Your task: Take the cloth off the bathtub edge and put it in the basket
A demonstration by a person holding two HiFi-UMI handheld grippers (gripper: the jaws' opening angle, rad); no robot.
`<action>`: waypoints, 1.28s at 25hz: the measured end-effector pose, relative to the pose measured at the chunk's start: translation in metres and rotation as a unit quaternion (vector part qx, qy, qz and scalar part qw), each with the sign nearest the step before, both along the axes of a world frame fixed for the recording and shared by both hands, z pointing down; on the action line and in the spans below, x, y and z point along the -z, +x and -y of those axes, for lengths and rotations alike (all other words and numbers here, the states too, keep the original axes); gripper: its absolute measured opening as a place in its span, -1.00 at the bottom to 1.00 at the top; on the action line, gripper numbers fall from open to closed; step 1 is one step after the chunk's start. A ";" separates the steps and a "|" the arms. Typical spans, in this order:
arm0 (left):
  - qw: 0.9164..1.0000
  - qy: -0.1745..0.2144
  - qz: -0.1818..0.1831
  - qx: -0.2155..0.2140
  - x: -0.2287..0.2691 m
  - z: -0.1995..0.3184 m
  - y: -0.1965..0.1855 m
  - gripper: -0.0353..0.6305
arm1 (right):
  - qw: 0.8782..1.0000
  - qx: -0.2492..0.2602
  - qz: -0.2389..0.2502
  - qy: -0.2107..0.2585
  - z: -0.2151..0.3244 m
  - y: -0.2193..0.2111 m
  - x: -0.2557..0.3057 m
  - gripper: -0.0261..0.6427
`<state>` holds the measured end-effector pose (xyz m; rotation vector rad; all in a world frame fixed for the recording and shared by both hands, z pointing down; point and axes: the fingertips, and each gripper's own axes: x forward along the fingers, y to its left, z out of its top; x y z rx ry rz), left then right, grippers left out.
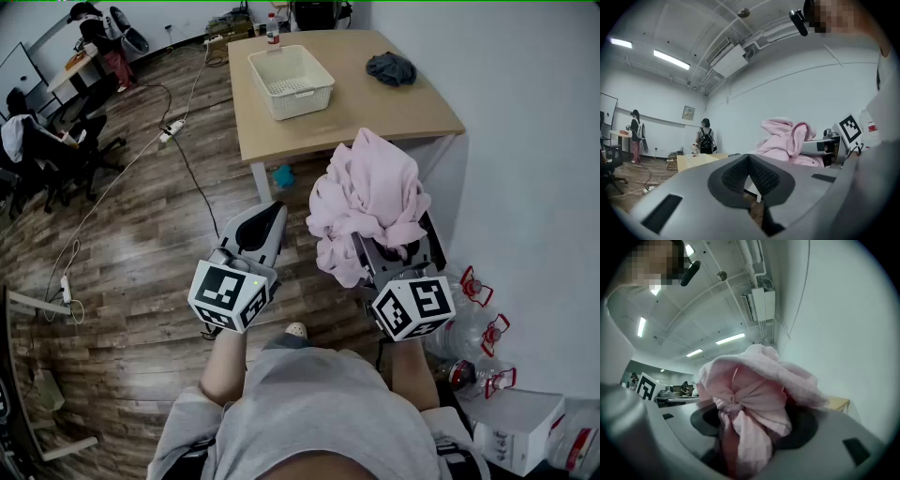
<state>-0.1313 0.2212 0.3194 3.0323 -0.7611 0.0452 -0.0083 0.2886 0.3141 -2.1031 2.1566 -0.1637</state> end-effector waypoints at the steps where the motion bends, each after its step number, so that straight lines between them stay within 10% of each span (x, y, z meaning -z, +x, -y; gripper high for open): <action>1: 1.000 0.001 0.000 0.001 0.000 -0.001 -0.001 -0.90 | 1.000 0.000 -0.001 0.000 -0.001 -0.001 0.000 -0.04; 32: 1.000 0.015 -0.020 0.002 -0.001 0.062 -0.024 -0.90 | 1.000 0.003 -0.015 0.004 0.062 -0.022 -0.006 -0.01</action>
